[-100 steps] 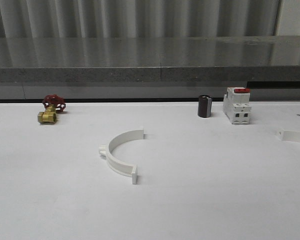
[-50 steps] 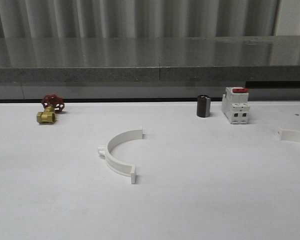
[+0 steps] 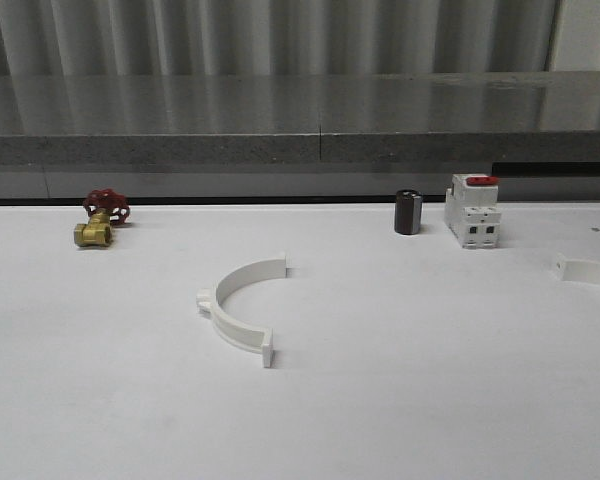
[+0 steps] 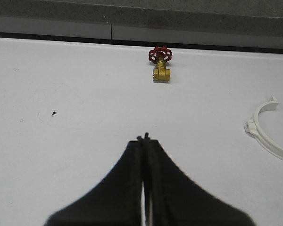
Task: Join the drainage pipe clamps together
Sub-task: 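Move the right gripper over the other white clamp half, then grasp the clamp half's end with the right gripper and lift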
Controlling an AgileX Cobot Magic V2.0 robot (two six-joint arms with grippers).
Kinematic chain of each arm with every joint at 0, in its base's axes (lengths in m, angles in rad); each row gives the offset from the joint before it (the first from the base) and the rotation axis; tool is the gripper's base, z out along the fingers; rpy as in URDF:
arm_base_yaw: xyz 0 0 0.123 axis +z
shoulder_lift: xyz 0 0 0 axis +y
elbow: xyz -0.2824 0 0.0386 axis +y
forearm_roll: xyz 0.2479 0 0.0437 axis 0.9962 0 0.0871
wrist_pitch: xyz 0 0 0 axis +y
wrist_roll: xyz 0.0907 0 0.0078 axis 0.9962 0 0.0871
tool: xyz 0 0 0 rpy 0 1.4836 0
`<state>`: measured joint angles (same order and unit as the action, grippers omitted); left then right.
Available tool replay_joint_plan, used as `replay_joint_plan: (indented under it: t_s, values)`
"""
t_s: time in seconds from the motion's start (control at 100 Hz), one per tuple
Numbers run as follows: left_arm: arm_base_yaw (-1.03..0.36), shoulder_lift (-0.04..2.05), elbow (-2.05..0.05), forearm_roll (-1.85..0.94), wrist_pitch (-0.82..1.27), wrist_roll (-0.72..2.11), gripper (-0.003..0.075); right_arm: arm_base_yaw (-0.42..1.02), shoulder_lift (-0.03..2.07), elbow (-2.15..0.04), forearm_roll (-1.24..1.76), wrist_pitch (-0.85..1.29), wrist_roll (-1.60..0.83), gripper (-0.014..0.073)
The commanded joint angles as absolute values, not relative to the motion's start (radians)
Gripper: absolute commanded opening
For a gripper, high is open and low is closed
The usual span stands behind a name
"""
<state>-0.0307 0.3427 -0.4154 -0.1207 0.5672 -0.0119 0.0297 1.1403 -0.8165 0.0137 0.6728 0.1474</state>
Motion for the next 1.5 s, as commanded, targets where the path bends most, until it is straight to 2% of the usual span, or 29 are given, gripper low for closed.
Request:
replay_joint_plan:
  t_s: [0.0,0.26,0.45,1.03,1.12,1.34,1.49]
  values:
    - [-0.029,0.35,-0.442,-0.128,0.497,-0.01,-0.002,-0.005,1.2,-0.888,0.013,0.635,0.143,0.0545]
    - [-0.029,0.35,-0.442,-0.128,0.497,-0.01,-0.002,-0.121,1.465,-1.026,0.039,0.652,0.019,0.0545]
    - [-0.029,0.35,-0.442,-0.128,0.497,-0.01,-0.002,-0.134,1.61,-1.072,0.067,0.623,-0.057,0.0545]
    - [-0.029,0.35,-0.442,-0.128,0.497,-0.01,-0.002,-0.134,1.822,-1.088,0.061,0.515,-0.08,0.0534]
    - [-0.029,0.35,-0.442,-0.128,0.497,-0.01,-0.002,-0.134,1.825,-1.088,0.061,0.515,-0.08,0.0445]
    - [-0.029,0.35,-0.442,-0.128,0.497,-0.01,-0.002,-0.134,1.825,-1.088,0.062,0.551,-0.079,0.0094]
    - [-0.029,0.35,-0.442,-0.128,0.497,-0.01,-0.002,-0.134,1.825,-1.088,0.062,0.57,-0.079,-0.0018]
